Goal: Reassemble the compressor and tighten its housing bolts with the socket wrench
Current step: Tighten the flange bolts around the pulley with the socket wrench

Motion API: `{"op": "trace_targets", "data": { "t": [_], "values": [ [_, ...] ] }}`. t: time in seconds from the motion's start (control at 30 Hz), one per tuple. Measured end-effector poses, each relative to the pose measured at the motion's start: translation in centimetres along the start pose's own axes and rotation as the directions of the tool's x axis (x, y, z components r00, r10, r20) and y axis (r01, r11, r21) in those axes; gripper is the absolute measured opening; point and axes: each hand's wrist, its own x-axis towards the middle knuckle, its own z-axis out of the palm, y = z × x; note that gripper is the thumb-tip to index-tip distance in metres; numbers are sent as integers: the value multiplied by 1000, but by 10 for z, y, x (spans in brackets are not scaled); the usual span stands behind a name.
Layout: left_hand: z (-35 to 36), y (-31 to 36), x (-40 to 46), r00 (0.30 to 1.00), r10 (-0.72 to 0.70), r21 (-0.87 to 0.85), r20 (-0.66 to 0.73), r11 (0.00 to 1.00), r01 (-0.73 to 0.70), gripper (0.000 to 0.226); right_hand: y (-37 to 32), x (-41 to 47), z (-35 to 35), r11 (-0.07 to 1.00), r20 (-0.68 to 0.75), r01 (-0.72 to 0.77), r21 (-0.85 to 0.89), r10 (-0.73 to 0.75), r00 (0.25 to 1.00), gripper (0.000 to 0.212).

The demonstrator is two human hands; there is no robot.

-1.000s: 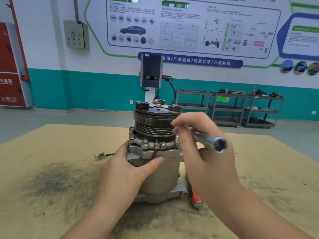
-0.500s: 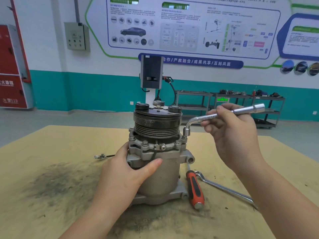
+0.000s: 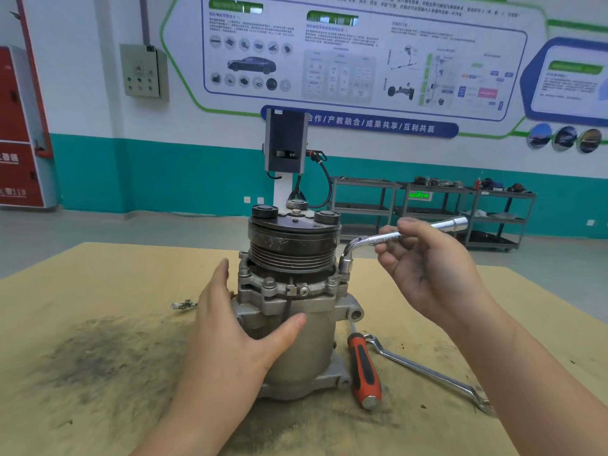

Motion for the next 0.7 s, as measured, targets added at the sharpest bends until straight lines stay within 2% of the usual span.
{"op": "trace_targets", "data": {
  "t": [0.03,0.13,0.23,0.33,0.4,0.47,0.57,0.63,0.7],
  "values": [
    [1,5,-5,999,22,48,-32,999,-20,125,0,1,-1,999,-2,-40,9,40,999,8],
    [12,29,-16,983,137,134,-124,984,-121,119,0,3,-5,994,-2,-97,40,97,995,6],
    [31,49,-14,979,104,270,-176,961,-54,129,2,3,-3,995,-32,-90,46,91,995,10],
    [42,57,-8,975,20,359,-221,931,62,131,10,1,-2,997,-57,13,77,-8,998,17],
    [45,52,-6,967,31,370,-251,927,67,129,20,-7,-1,983,-87,181,37,-178,980,22],
    [45,48,-4,966,46,381,-253,923,56,128,28,-15,-1,902,-32,420,-100,-425,905,23],
    [41,44,0,973,53,382,-224,923,38,125,35,-24,-1,649,194,710,-271,-686,701,24],
    [38,43,1,977,58,375,-207,927,25,123,37,-27,3,476,348,804,-358,-731,587,23],
    [37,42,0,979,59,372,-196,928,19,126,36,-29,8,341,469,845,-413,-716,518,21]
  ]
}}
